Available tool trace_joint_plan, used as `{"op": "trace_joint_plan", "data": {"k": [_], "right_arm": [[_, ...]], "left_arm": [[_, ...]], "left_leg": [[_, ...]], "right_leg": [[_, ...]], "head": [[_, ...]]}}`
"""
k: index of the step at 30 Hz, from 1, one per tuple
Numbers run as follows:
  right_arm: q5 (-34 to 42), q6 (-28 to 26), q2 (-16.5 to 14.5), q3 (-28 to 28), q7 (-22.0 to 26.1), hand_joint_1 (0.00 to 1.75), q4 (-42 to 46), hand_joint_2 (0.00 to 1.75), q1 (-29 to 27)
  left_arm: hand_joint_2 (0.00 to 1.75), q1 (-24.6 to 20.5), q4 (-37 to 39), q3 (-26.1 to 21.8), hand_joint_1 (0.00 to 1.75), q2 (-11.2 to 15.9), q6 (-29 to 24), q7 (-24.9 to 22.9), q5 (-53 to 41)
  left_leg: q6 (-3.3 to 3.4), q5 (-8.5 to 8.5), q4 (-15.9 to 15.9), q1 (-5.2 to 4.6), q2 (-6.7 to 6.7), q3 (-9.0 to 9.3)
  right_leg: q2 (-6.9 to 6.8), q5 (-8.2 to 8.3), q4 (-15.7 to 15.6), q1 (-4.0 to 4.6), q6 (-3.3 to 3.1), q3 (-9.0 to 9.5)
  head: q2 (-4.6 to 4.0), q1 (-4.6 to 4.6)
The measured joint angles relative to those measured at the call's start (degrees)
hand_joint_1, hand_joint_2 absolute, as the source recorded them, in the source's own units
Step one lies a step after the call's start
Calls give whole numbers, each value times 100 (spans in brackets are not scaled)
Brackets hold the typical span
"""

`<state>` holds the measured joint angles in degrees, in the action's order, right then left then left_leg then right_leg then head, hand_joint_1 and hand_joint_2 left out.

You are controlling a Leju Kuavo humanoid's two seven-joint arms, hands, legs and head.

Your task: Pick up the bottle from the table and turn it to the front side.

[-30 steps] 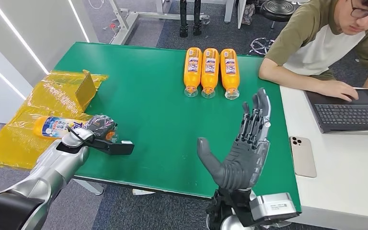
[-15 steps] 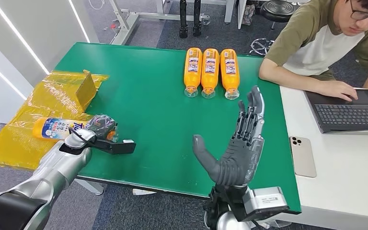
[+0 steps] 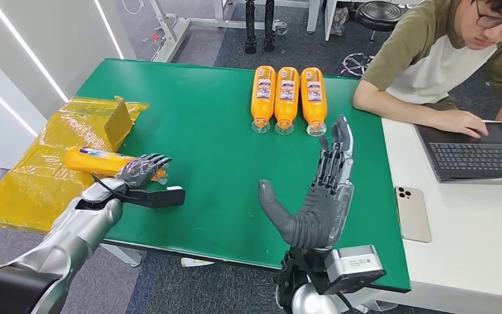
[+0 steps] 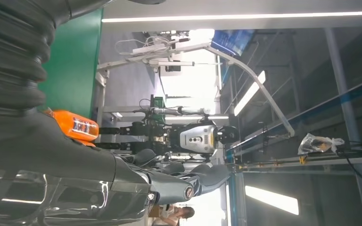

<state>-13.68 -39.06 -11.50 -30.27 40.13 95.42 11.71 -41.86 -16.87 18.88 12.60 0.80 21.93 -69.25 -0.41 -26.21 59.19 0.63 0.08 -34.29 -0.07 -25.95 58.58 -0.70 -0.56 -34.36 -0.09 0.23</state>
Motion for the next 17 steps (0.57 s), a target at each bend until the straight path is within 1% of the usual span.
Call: {"op": "trace_joint_plan", "data": {"k": [5,8,10,12,13,15,16,17], "right_arm": [[30,-2,2,2,0,0,-8,175,0],[60,-2,5,1,0,0,-8,175,0],[93,-2,10,0,0,0,-8,175,-5],[128,-1,25,-5,0,0,-7,175,-22],[134,-1,35,-11,0,0,-6,175,-33],[152,-1,58,-39,0,0,-5,175,-48],[164,-1,72,-61,0,0,-5,175,-53],[172,-1,78,-72,0,0,-5,175,-55]], "left_arm": [[175,32,0,-688,0,39,686,1076,1013],[175,111,-26,-1046,0,32,1280,1528,1587],[175,255,-215,-1226,0,24,1857,1696,2357],[175,481,-665,-1308,0,30,2399,1785,3659],[175,593,-943,-1312,0,34,2547,1806,4340],[175,777,-1545,-1303,0,42,2658,1827,5450],[175,854,-1856,-1302,0,43,2668,1832,5840],[175,893,-2019,-1302,0,43,2670,1834,6028]], "left_leg": [[-5,3,-1,0,1,11],[-7,5,-1,0,2,11],[-7,5,0,1,10,11],[-8,5,1,1,16,6],[-8,5,2,2,15,2],[-8,5,2,2,13,-6],[-8,4,2,1,13,-8],[-8,4,2,1,13,-9]], "right_leg": [[-1,-4,0,0,-6,7],[0,-3,0,0,-7,5],[7,1,1,0,-12,0],[13,5,1,0,-18,-9],[14,6,1,0,-19,-13],[12,6,1,1,-19,-19],[12,5,1,1,-19,-20],[12,5,1,1,-19,-21]], "head": [[0,0],[0,1],[0,0],[0,0],[0,0],[0,-1],[0,0],[0,-1]]}}
